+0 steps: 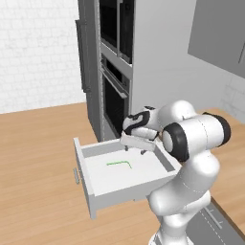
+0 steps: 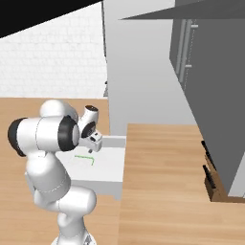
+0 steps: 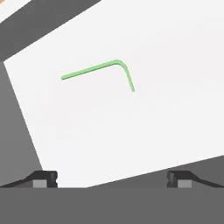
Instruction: Take a straw from the drawer in front and place it inside the glass cup on the dining counter.
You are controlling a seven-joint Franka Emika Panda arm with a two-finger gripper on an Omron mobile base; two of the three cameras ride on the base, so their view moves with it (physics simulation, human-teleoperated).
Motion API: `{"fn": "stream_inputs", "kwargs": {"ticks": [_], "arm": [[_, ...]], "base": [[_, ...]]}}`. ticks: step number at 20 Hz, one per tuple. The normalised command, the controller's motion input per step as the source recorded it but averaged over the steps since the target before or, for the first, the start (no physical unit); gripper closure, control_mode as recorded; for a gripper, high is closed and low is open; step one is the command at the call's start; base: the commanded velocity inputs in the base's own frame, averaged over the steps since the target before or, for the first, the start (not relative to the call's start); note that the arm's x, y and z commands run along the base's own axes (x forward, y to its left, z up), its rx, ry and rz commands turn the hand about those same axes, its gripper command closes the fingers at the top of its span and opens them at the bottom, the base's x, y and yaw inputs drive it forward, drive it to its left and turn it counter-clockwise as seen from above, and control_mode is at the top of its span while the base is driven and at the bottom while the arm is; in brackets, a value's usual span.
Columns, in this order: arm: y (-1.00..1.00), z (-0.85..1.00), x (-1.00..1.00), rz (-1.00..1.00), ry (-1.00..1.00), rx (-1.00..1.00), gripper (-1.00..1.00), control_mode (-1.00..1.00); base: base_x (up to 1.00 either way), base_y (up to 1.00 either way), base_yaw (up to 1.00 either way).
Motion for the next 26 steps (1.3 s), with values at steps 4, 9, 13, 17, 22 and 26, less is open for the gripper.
{"fn": "stream_inputs", "kwargs": {"ticks": [4,9,13,17,22,26], "arm": [[-0.14,-0.34,0.12,0.07,0.0,-0.04,-1.0,-1.0],[-0.01,-0.37,0.41,0.03,0.09,-0.09,-1.0,-1.0],[0.0,-0.27,0.42,0.03,0.01,-0.04,-1.0,-1.0],[0.0,-0.12,0.38,0.01,0.0,0.0,-1.0,-1.0],[-0.03,-0.26,0.23,0.04,0.0,0.0,-1.0,-1.0],[-0.01,-0.3,0.0,0.04,0.0,-0.01,-1.0,-1.0]], "base": [[0.0,0.0,0.0],[0.0,0.0,0.0],[0.0,0.0,0.0],[0.0,0.0,0.0],[0.0,0.0,0.0],[0.0,0.0,0.0]]}}
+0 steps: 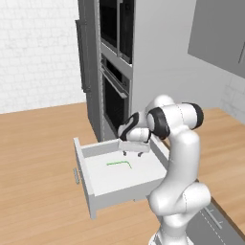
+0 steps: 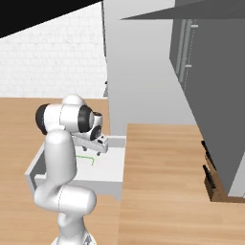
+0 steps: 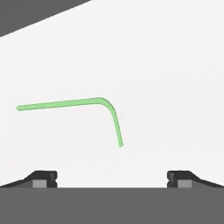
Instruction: Take a straw from the drawer in front and place it inside the glass cup on the dining counter.
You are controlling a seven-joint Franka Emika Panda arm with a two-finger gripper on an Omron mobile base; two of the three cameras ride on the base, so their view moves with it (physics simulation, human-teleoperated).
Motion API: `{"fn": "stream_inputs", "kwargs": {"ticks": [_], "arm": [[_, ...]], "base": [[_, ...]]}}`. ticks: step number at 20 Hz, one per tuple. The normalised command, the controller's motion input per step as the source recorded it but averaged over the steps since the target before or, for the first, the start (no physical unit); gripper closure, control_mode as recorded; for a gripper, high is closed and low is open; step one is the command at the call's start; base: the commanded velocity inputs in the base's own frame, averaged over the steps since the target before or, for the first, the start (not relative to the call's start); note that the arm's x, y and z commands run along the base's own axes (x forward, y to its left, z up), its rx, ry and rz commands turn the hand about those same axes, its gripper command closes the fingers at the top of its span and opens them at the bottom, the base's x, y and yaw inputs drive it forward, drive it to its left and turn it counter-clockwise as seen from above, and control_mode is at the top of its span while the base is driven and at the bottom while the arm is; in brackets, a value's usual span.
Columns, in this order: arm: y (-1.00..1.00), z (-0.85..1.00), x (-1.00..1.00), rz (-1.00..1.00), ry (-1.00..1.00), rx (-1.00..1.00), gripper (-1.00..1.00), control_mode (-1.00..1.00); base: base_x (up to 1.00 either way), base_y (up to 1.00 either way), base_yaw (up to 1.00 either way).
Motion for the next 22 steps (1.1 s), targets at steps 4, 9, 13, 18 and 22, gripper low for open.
{"fn": "stream_inputs", "kwargs": {"ticks": [4,9,13,18,22], "arm": [[0.0,-0.29,0.0,0.04,0.0,-0.02,-1.0,-1.0],[0.0,-0.27,0.0,0.06,0.0,-0.01,-1.0,-1.0],[0.0,-0.19,0.0,0.08,0.0,-0.01,-1.0,-1.0],[0.0,-0.19,0.05,0.08,0.0,0.0,-1.0,-1.0],[0.0,-0.19,0.12,0.09,0.0,-0.01,-1.0,-1.0]], "base": [[0.0,0.0,0.0],[0.0,0.0,0.0],[0.0,0.0,0.0],[0.0,0.0,0.0],[0.0,0.0,0.0]]}}
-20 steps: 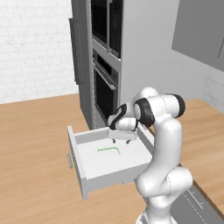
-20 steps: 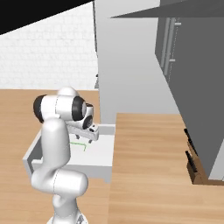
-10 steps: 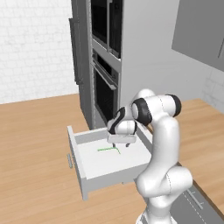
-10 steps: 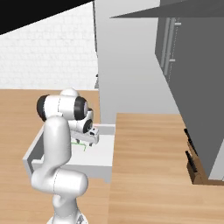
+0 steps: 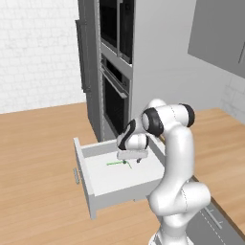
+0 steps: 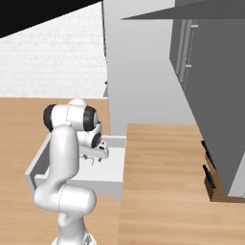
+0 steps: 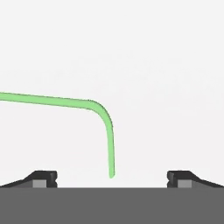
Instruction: Take a straw from the drawer in front and place it inside the glass cup on the dining counter.
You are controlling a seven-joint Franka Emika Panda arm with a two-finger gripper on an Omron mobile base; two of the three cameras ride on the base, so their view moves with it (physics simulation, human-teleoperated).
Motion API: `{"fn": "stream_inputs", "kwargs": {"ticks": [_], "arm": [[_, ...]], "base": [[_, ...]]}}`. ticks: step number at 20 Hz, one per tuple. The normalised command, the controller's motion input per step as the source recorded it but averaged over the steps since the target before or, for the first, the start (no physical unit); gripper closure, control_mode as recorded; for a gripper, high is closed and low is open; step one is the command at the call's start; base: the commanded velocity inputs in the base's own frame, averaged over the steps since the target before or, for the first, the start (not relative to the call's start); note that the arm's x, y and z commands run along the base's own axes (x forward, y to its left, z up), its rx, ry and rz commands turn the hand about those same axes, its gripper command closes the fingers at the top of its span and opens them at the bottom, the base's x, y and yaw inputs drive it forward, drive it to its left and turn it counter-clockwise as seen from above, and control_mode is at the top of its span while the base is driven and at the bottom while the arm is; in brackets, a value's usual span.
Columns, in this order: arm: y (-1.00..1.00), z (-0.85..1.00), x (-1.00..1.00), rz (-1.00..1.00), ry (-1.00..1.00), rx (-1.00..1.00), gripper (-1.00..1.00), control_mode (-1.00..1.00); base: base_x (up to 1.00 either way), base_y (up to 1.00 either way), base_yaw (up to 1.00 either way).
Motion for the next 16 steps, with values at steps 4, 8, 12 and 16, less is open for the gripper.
{"fn": "stream_inputs", "kwargs": {"ticks": [4,8,12,16], "arm": [[0.0,-0.2,0.15,0.1,0.0,0.0,-1.0,-1.0],[0.0,-0.17,0.12,0.1,0.0,-0.01,-1.0,-1.0],[0.01,-0.16,0.01,0.12,-0.01,-0.04,-1.0,-1.0],[0.01,-0.12,0.0,0.12,-0.04,-0.05,-1.0,-1.0]], "base": [[0.0,0.0,0.0],[0.0,0.0,0.0],[0.0,0.0,0.0],[0.0,0.0,0.0]]}}
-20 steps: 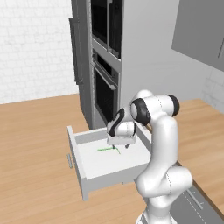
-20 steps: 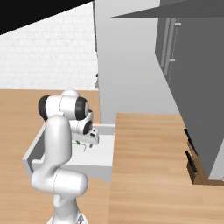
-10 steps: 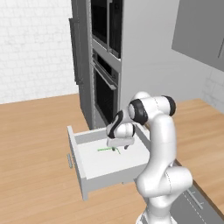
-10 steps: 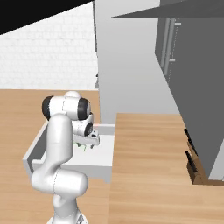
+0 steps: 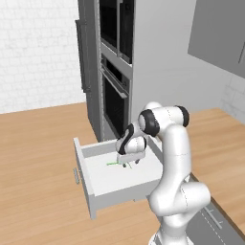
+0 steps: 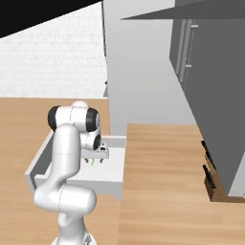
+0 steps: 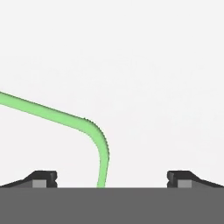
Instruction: Take a straw from the drawer in front and place it inside the glass cup on the dining counter.
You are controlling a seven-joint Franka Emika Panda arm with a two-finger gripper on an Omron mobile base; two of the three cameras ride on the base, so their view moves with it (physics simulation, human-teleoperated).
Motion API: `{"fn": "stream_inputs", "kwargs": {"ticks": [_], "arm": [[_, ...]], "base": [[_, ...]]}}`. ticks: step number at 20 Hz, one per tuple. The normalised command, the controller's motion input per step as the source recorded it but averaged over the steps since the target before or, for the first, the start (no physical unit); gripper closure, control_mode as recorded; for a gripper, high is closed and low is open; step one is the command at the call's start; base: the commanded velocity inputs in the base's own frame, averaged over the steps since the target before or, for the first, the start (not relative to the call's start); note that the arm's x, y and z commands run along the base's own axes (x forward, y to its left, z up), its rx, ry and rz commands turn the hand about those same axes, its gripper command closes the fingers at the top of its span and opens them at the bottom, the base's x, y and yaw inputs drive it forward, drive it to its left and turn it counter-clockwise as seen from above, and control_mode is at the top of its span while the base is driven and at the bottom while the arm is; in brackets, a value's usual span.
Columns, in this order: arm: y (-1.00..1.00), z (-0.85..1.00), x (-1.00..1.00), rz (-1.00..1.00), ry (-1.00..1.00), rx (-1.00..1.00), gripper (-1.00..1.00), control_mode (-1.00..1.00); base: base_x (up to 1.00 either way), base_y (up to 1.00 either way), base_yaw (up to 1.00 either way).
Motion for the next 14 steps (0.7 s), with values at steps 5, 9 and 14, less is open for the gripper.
{"fn": "stream_inputs", "kwargs": {"ticks": [5,9,14], "arm": [[0.07,-0.13,0.0,0.13,-0.05,-0.05,-1.0,-1.0],[0.05,-0.3,0.0,0.12,-0.01,-0.04,-1.0,-1.0],[0.05,-0.48,0.01,0.09,0.0,-0.03,1.0,-1.0]], "base": [[0.0,0.0,0.0],[0.0,0.0,0.0],[0.0,0.0,0.0]]}}
